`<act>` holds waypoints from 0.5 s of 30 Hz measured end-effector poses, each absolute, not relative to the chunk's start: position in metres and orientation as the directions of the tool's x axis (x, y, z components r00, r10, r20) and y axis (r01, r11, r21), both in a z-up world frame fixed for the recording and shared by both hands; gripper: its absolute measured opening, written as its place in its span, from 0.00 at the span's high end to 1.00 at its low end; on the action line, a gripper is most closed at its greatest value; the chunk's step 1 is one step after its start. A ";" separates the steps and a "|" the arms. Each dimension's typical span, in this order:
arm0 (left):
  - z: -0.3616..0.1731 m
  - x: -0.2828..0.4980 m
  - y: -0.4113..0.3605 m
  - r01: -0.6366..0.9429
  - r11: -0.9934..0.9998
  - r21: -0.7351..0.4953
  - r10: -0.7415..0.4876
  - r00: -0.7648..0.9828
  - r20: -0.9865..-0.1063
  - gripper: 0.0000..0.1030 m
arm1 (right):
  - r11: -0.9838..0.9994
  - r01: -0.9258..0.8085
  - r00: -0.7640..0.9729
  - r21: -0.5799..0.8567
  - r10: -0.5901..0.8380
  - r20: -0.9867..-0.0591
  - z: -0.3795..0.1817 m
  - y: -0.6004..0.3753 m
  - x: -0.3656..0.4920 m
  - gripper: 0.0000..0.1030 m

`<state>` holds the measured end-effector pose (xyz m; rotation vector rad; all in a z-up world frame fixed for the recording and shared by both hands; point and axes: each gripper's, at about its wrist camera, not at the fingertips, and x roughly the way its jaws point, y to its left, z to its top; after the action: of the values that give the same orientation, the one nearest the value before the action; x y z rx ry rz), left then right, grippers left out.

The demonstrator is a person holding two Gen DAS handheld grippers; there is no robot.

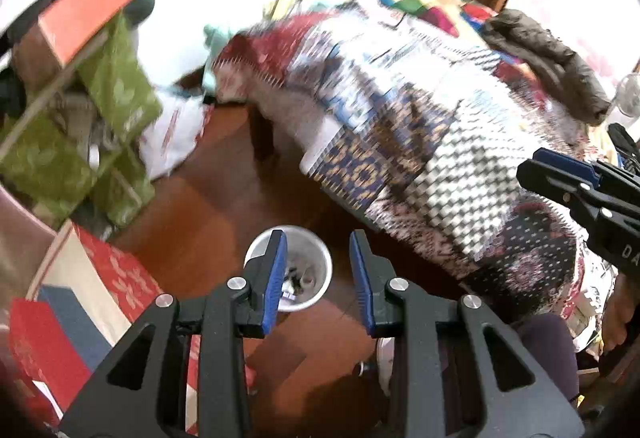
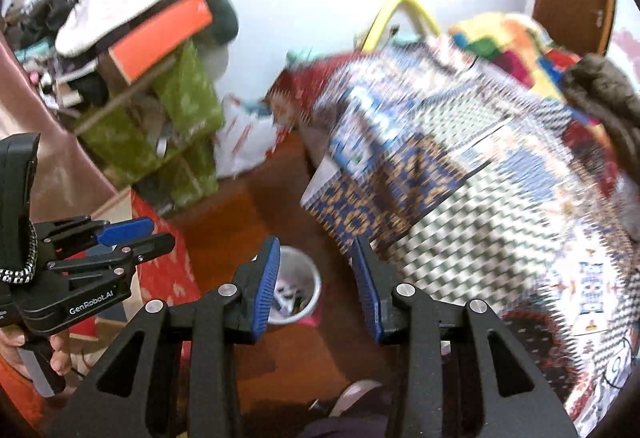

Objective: Collect trash
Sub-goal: 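Open both grippers over the bucket to drop the figurine and pen, then move both open grippers back over the bed toward the earphones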

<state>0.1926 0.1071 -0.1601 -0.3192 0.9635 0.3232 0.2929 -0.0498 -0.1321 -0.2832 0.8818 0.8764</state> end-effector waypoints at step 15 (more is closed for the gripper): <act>-0.074 0.256 -0.012 -0.211 0.972 -0.106 0.077 0.707 -0.703 0.69 | 0.796 -0.602 0.608 0.063 0.508 -0.610 -0.063 -0.197 0.329 0.67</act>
<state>0.2558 -0.0117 -0.0745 -0.1842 0.7700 0.1611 0.3291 -0.1972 -0.0633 -0.1543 0.6542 0.6443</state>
